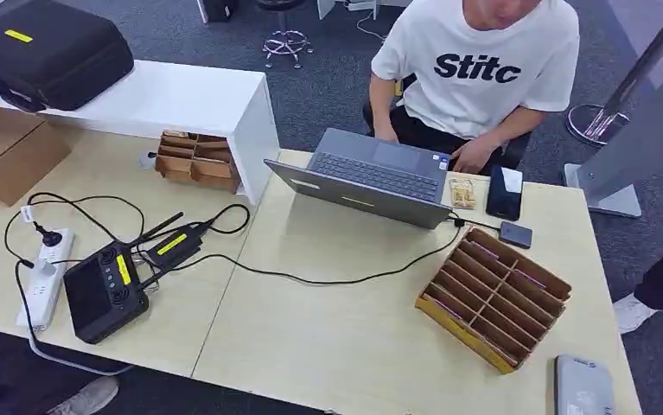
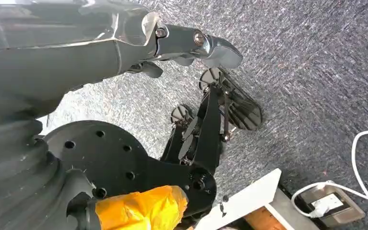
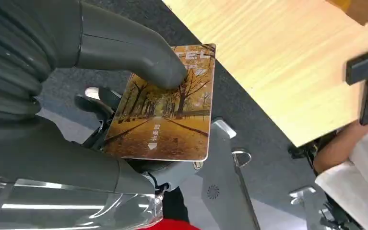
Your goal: Pass the card to the sensor for recognition and then transmit it.
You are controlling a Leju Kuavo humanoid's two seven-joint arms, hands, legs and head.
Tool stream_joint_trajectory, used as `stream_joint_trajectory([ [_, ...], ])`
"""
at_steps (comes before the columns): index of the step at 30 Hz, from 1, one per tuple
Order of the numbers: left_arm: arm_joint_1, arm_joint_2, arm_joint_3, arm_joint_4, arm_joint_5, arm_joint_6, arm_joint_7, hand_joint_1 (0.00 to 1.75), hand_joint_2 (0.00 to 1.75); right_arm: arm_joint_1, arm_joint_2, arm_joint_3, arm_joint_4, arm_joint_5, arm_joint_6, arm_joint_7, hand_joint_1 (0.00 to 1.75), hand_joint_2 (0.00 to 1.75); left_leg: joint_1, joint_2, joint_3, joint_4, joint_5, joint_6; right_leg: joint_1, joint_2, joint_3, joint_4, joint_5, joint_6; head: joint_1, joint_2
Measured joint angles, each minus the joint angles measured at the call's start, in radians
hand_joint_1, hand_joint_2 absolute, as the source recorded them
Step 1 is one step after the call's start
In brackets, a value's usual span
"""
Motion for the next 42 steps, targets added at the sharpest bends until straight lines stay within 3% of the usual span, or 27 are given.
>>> stream_joint_trajectory([
  [12,-0.004,0.003,0.0,0.0,-0.016,0.001,0.001,0.0,1.75,-0.077,-0.06,0.225,0.048,-0.003,-0.06,0.013,1.75,1.75,0.0,0.0,0.0,0.0,0.0,0.0,0.0,0.0,0.0,0.0,0.0,0.0,0.0,0.0],
  [22,-0.007,0.003,0.0,0.0,-0.021,0.004,0.001,0.0,1.75,-0.154,-0.064,0.403,0.076,0.0,-0.106,0.027,1.75,1.75,0.0,0.0,0.0,0.0,0.0,0.0,0.0,0.0,0.0,0.0,0.0,0.0,0.0,0.0],
  [30,-0.01,0.004,0.0,0.0,-0.024,0.013,0.001,0.0,1.75,-0.164,-0.108,0.483,0.092,-0.006,-0.14,0.082,1.75,1.75,0.0,0.0,0.0,0.0,0.0,0.0,0.0,0.0,0.0,0.0,0.0,0.0,0.0,0.0],
  [42,-0.011,0.004,0.0,0.0,-0.026,0.016,0.001,0.0,1.75,-0.164,-0.145,0.533,0.104,-0.016,-0.152,0.095,1.75,1.75,0.0,0.0,0.0,0.0,0.0,0.0,0.0,0.0,0.0,0.0,0.0,0.0,0.0,0.0],
])
